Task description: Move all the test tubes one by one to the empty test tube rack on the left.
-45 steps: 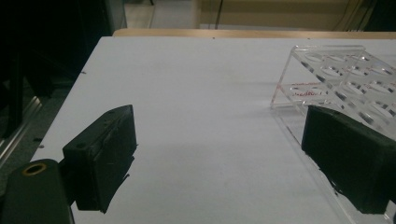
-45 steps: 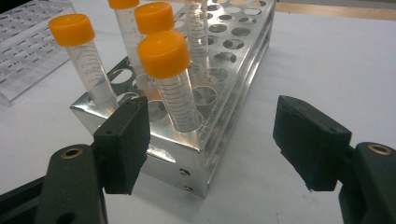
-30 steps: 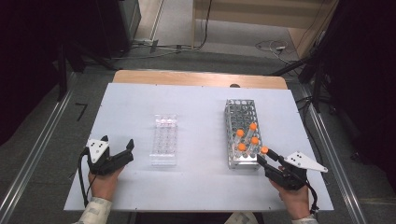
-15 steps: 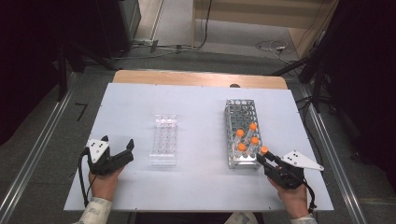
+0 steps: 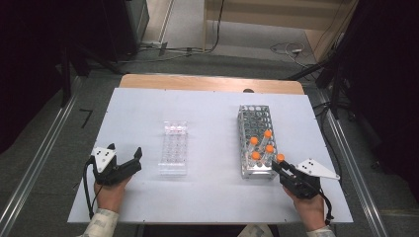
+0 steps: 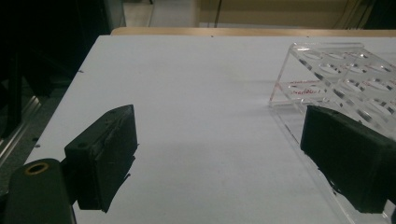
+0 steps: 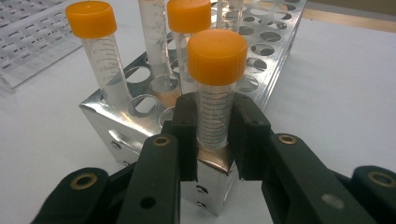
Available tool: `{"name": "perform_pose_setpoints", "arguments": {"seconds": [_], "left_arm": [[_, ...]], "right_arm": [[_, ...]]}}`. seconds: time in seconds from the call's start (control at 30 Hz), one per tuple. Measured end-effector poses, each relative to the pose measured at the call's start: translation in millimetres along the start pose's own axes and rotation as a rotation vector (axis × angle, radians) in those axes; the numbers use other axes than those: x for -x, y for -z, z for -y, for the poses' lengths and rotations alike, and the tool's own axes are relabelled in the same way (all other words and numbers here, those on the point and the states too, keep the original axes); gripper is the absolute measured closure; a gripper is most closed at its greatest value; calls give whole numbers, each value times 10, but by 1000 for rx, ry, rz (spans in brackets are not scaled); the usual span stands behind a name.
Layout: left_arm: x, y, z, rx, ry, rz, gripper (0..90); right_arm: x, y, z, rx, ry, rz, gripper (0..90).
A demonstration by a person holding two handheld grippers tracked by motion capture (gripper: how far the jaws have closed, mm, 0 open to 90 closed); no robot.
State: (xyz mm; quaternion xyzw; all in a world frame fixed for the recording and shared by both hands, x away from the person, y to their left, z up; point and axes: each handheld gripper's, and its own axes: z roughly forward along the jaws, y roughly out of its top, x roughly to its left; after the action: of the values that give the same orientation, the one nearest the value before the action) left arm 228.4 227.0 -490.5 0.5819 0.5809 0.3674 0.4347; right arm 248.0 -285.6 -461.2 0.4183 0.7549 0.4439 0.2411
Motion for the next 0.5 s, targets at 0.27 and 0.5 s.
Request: {"name": "perform_pose_setpoints", "arguments": {"seconds": [0.27,0.5], "left_arm": [[-3,0,0,-1,1,-2,118],[1,-1,1,-2,0,0,118]], "right_arm": [[28,77,-89,44,-7,2,709],[23,178,-217,76,-7,-3,711]]}}
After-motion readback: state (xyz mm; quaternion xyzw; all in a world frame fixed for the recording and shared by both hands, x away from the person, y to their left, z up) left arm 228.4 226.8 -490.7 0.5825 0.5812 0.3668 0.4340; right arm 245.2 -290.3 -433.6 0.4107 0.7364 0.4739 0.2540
